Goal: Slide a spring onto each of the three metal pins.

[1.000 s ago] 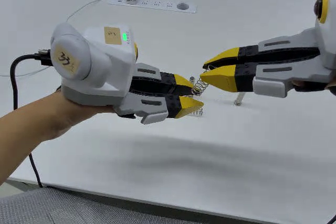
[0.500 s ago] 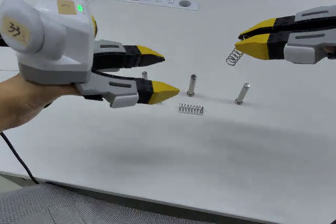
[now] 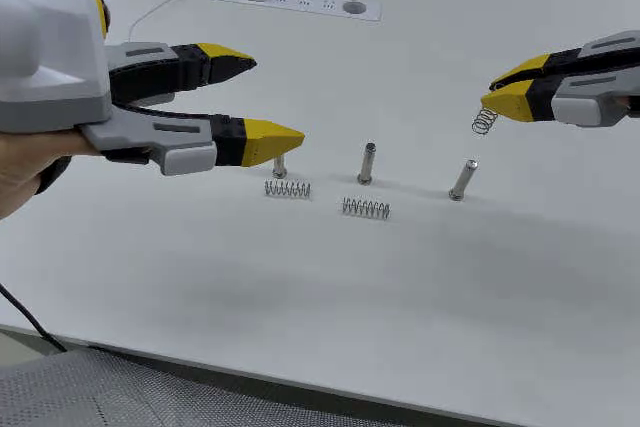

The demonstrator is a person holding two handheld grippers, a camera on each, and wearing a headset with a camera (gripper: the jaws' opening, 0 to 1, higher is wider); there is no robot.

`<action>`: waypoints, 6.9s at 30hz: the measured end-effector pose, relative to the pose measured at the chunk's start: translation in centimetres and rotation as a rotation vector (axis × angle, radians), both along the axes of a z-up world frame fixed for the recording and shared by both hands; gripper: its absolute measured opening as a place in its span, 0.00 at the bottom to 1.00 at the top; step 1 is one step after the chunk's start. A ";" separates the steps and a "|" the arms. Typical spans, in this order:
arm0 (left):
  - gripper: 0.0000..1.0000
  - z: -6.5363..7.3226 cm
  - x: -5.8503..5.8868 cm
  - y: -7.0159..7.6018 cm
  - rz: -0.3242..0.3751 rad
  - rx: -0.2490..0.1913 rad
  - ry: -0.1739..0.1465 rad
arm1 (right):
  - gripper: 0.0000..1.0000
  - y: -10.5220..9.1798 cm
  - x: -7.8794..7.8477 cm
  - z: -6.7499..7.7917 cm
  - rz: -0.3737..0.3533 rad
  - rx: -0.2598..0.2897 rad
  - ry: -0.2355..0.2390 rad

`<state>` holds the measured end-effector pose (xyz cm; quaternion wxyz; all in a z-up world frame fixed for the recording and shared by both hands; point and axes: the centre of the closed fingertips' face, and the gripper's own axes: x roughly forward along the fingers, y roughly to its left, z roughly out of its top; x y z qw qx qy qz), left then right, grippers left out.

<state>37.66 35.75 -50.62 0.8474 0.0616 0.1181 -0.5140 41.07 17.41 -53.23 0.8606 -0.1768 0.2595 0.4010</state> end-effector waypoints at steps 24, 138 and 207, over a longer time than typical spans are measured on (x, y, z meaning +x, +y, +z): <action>0.73 -0.1 -0.5 1.6 0.071 -0.048 0.066 | 0.10 0.3 -1.1 -4.5 -0.032 -0.051 0.080; 1.00 -4.1 -2.0 4.4 0.096 0.069 0.185 | 0.17 8.8 -3.8 -13.5 0.181 -0.109 0.195; 0.36 -3.2 -6.4 -6.9 -0.244 0.091 0.078 | 0.10 10.7 -11.2 -1.6 0.478 -0.022 0.125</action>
